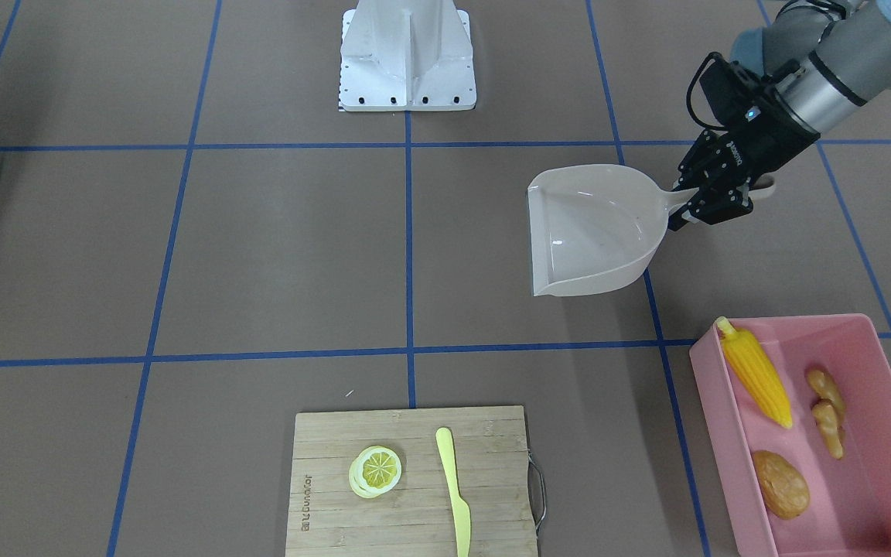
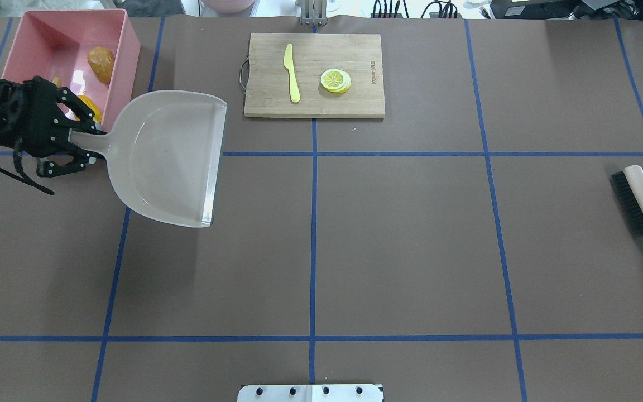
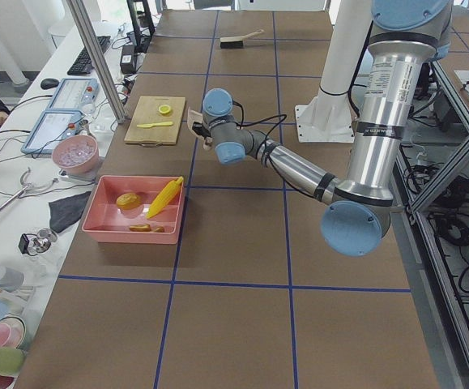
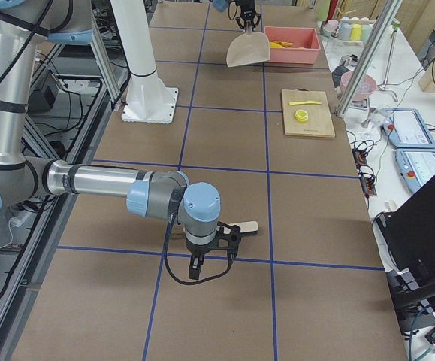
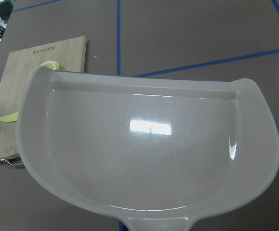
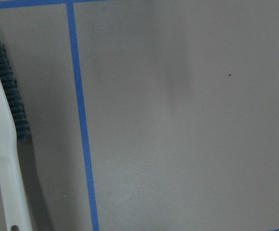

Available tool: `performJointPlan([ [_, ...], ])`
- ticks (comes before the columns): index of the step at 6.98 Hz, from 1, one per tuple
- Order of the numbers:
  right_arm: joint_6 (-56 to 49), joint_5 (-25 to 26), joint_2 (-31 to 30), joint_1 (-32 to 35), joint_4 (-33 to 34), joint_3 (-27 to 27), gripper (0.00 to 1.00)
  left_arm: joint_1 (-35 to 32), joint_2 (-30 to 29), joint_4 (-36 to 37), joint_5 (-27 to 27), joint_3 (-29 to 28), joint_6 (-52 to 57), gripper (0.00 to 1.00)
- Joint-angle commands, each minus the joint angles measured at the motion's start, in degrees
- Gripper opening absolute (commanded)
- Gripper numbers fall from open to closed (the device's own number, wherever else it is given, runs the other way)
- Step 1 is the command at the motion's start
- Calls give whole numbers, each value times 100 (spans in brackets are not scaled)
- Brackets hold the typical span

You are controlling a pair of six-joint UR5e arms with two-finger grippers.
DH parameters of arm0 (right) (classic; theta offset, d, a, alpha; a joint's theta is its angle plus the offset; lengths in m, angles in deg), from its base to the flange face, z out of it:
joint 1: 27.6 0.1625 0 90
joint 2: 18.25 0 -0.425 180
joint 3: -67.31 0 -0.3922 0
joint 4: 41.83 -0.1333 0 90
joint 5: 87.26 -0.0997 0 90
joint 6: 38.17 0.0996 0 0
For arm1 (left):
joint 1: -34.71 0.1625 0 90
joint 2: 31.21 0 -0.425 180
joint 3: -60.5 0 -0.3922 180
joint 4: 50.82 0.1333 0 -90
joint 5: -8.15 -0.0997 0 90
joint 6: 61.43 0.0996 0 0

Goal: Sweep and dump trash into bin
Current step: 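Raise the empty dustpan with the left gripper and carry it toward the table center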

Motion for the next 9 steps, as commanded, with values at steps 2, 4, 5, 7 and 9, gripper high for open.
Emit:
performJointPlan([
  [2,1,-11,14,0,-7,52,100,681,-581,606,-12,-626,-1253,0],
  [4,1,-2,14,0,2,78,100,954,-969,521,41,-1103,-1417,0],
  [5,19,-2,14,0,2,87,100,990,-1040,190,493,-1208,-1417,0],
  [7,19,7,14,0,11,113,100,1104,-1215,-802,744,-1698,-1417,0],
  [9,19,7,14,0,19,114,100,1166,-1453,-1761,727,-2341,-1443,0],
])
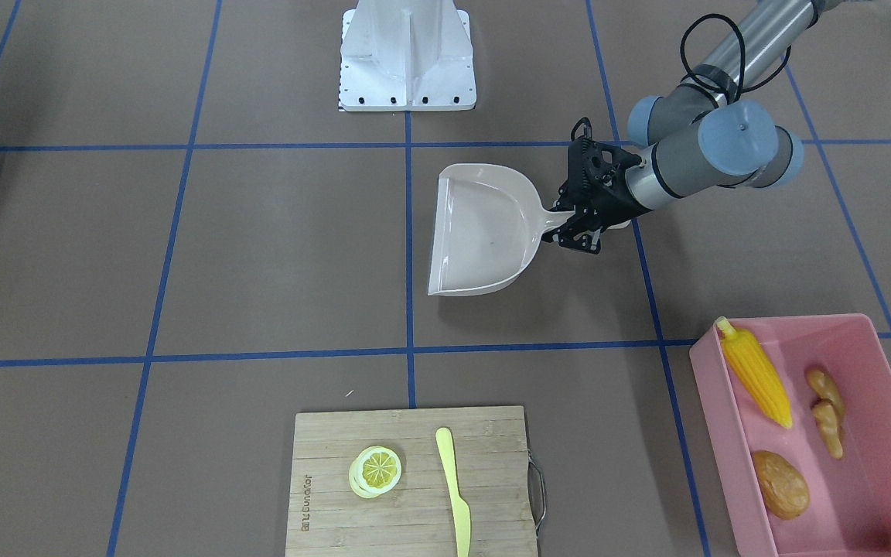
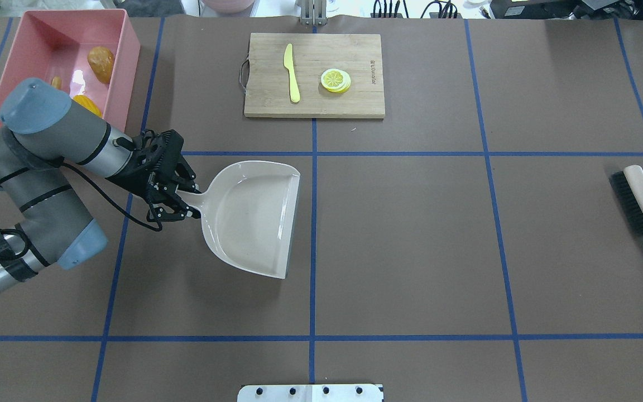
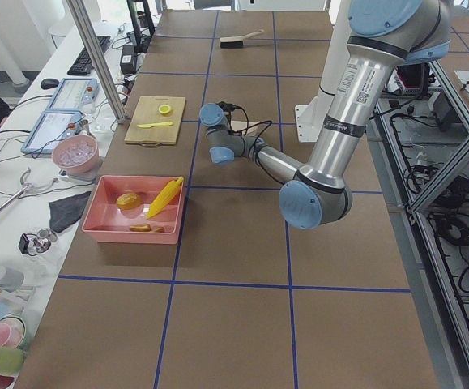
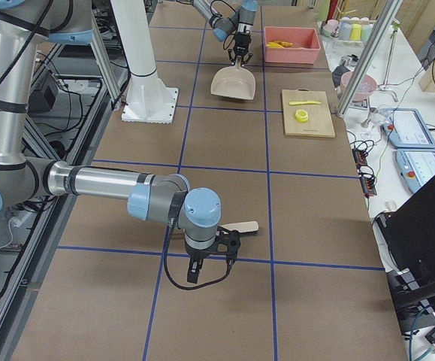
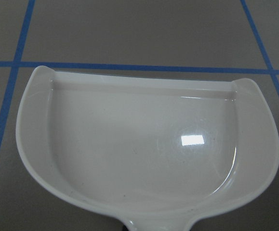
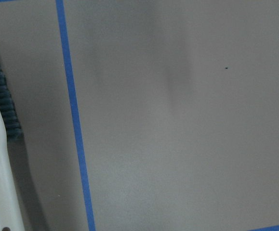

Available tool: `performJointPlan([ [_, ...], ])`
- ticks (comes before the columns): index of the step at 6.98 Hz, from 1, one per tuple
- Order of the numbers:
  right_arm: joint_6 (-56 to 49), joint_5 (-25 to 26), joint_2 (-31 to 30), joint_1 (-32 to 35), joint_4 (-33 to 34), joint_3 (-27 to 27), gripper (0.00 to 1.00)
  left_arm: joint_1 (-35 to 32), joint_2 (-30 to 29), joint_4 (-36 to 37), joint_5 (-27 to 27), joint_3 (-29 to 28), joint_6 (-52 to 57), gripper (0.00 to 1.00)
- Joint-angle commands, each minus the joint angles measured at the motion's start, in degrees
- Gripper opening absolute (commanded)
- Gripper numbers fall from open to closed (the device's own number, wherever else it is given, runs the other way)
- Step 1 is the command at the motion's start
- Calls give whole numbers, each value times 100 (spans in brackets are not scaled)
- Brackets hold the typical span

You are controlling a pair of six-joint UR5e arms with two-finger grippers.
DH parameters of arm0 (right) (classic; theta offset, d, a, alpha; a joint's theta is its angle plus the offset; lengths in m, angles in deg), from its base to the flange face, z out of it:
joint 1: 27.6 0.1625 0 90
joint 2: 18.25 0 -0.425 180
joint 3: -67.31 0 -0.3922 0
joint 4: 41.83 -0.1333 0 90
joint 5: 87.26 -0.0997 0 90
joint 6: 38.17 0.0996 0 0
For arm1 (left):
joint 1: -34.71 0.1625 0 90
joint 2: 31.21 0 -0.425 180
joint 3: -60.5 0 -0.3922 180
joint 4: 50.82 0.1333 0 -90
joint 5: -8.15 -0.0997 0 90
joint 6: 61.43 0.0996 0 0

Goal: Sweep and dump trash into bin
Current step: 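Lower the white dustpan onto the table with the left gripper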

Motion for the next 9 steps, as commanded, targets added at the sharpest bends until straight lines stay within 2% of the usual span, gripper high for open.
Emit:
performJointPlan([
  [1,-17,-5,0,0,-11,4,100,0,-108,-647,3,-297,-51,0],
  [5,-35,-40,-9,0,-2,-48,100,-27,-81,-727,-365,-358,-429,0],
  [8,-44,-241,-18,0,24,-57,100,8,-64,-675,-393,-411,-472,0],
  [9,-44,-242,-26,0,42,-40,100,17,-90,-666,-384,-377,-873,0],
])
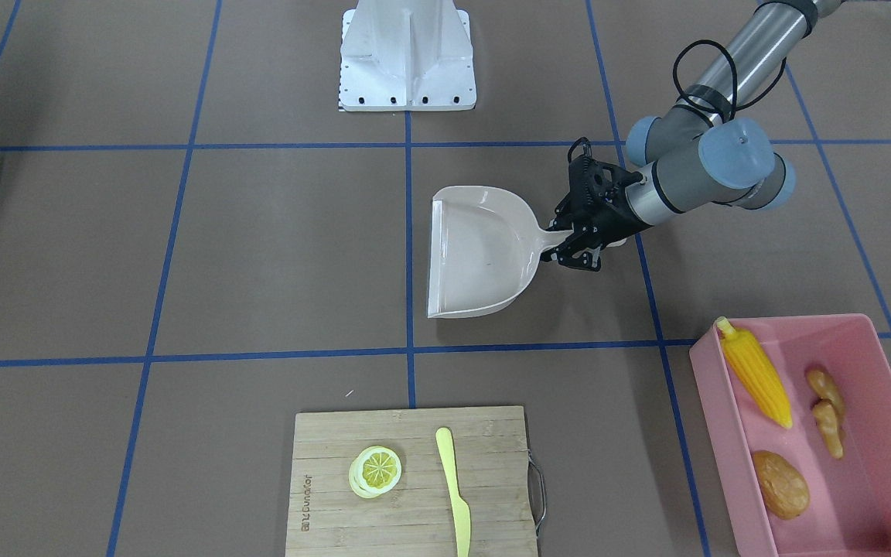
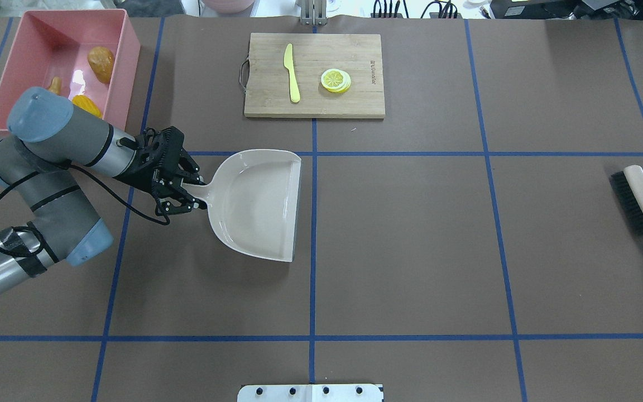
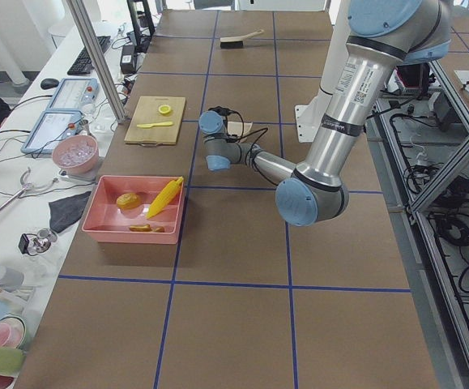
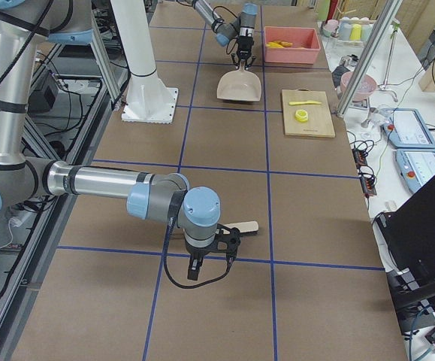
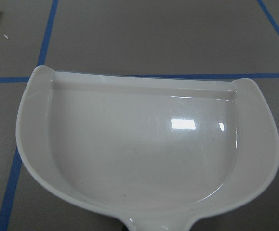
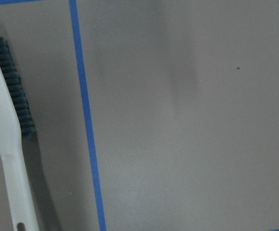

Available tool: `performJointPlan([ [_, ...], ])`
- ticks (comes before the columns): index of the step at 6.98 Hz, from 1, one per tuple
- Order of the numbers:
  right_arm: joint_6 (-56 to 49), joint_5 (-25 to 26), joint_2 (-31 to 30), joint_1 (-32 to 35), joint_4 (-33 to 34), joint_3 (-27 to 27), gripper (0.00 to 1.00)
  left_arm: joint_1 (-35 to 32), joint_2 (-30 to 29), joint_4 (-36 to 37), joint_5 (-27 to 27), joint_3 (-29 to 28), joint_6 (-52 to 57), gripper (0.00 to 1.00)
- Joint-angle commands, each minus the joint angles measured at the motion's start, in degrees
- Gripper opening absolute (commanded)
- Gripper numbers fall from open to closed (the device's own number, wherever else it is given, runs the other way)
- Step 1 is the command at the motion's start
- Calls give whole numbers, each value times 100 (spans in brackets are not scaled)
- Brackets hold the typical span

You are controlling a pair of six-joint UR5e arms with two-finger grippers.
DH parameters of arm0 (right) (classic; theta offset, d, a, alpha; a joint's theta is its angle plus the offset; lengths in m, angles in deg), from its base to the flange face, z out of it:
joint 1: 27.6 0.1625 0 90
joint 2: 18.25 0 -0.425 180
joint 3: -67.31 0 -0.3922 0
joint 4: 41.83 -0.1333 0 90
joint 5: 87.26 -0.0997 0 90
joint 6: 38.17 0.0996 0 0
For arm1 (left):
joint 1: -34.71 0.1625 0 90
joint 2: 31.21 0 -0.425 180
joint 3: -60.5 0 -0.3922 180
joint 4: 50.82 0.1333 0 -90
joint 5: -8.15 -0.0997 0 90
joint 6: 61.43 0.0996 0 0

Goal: Sweep and dump trash into bin
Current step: 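Lower the white dustpan onto the table with the left gripper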

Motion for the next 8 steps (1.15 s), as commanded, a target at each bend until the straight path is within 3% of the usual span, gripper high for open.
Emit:
performJointPlan([
  [1,0,-43,-7,0,-13,18,100,11,-15,19,-6,34,-477,0],
  [8,8,-34,-16,0,-40,36,100,90,-15,37,-41,17,-470,0],
])
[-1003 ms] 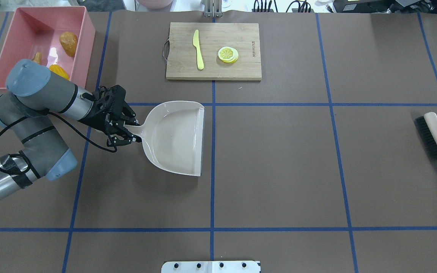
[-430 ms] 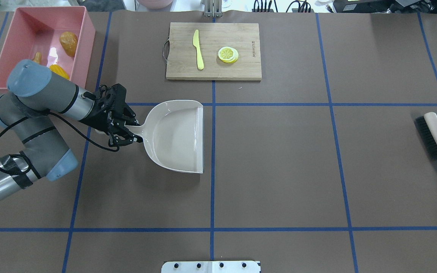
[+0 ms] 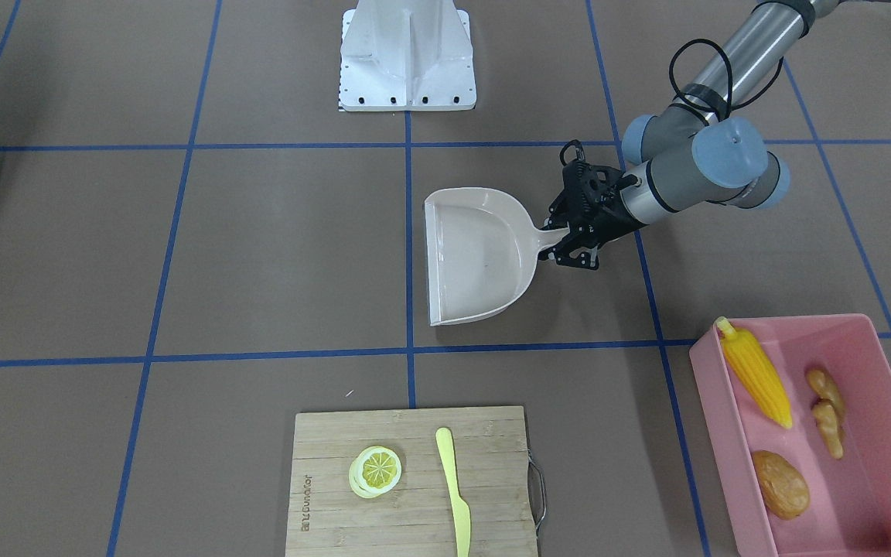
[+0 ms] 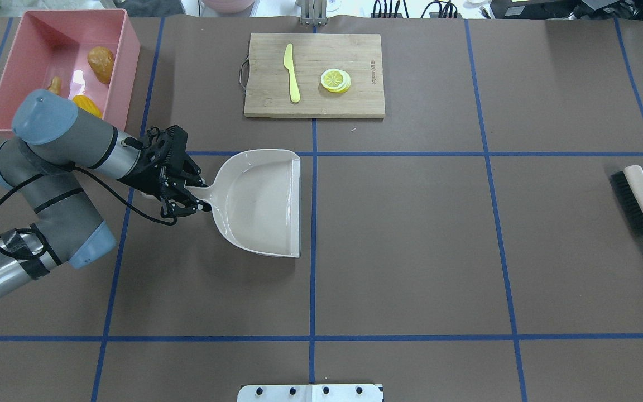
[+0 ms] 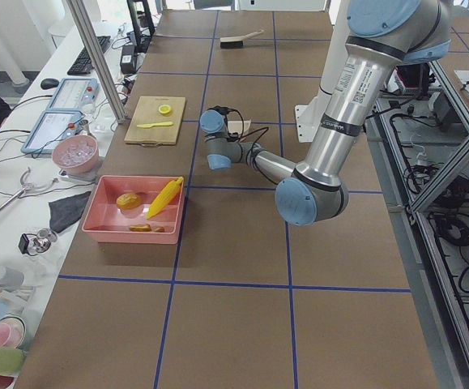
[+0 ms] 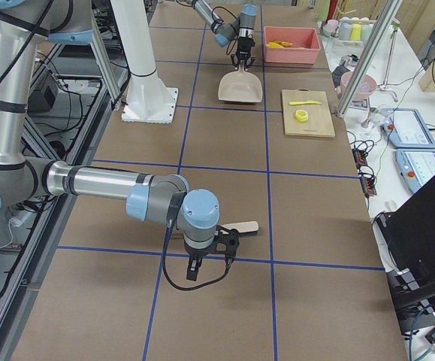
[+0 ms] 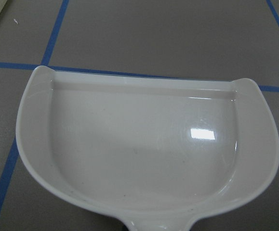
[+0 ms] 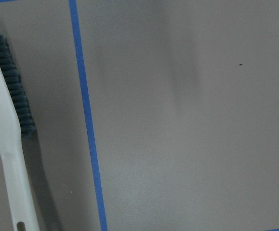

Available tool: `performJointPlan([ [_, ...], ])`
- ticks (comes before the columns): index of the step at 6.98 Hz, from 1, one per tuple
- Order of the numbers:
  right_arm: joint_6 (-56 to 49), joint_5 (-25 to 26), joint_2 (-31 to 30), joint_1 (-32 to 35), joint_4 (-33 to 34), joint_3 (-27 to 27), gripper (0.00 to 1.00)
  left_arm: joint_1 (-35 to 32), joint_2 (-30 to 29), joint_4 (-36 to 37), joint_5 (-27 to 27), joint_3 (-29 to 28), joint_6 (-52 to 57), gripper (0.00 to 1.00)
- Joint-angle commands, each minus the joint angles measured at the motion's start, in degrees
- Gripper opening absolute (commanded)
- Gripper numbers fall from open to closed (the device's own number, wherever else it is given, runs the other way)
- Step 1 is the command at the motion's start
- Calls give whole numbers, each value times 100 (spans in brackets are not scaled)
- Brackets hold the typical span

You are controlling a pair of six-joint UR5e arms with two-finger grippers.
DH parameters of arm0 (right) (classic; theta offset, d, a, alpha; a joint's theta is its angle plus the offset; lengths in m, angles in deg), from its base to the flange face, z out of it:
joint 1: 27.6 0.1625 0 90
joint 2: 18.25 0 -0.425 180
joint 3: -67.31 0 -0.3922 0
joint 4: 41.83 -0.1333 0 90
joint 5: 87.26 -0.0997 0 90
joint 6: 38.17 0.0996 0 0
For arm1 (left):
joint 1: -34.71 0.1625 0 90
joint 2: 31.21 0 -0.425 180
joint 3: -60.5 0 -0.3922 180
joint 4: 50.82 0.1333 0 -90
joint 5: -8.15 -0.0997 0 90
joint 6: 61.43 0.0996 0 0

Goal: Sweep and dump trash into bin
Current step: 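Lower the white dustpan onto the table with the left gripper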

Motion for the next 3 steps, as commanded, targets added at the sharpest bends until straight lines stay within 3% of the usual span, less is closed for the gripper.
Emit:
performJointPlan([
  [1,0,1,1,0,-6,3,100,28,0,0,-51,-8,10,0],
  [3,0,1,1,0,-6,-6,100,37,0,-17,-69,-8,36,0],
])
